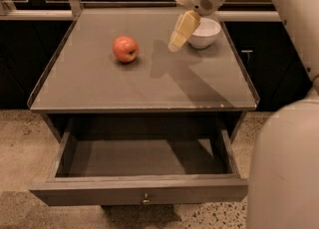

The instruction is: Place apple into top drawer

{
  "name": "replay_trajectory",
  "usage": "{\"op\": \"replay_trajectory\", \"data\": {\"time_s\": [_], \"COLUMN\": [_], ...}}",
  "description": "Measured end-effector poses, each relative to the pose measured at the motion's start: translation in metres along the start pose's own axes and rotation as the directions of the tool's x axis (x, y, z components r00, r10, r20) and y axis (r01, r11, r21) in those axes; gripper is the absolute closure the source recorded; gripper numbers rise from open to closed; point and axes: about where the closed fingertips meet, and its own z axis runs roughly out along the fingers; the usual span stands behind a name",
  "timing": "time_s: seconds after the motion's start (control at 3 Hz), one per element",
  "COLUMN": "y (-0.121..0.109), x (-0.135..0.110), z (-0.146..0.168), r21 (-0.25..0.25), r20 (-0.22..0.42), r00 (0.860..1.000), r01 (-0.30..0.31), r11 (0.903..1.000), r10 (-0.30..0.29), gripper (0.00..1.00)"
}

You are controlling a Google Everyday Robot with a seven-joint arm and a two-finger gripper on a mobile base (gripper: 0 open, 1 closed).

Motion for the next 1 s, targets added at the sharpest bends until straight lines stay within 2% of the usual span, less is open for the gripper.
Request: {"op": "replay_trajectory", "data": {"time_s": [0.33, 0.67, 1.0], "y": [-0.019, -0.030, -0.032], "x": [-0.012, -0.031, -0.052], "z": [0.021, 0.040, 0.062], "r21": [-0.026, -0.046, -0.074], "r20": [-0.024, 0.019, 0.090], "r00": [0.999, 0.999, 0.995], "r01": [0.025, 0.041, 0.044], "r11": [0.9993, 0.9981, 0.9963], "r10": [-0.025, -0.040, -0.037], "gripper": [0.00, 0.00, 0.00]}}
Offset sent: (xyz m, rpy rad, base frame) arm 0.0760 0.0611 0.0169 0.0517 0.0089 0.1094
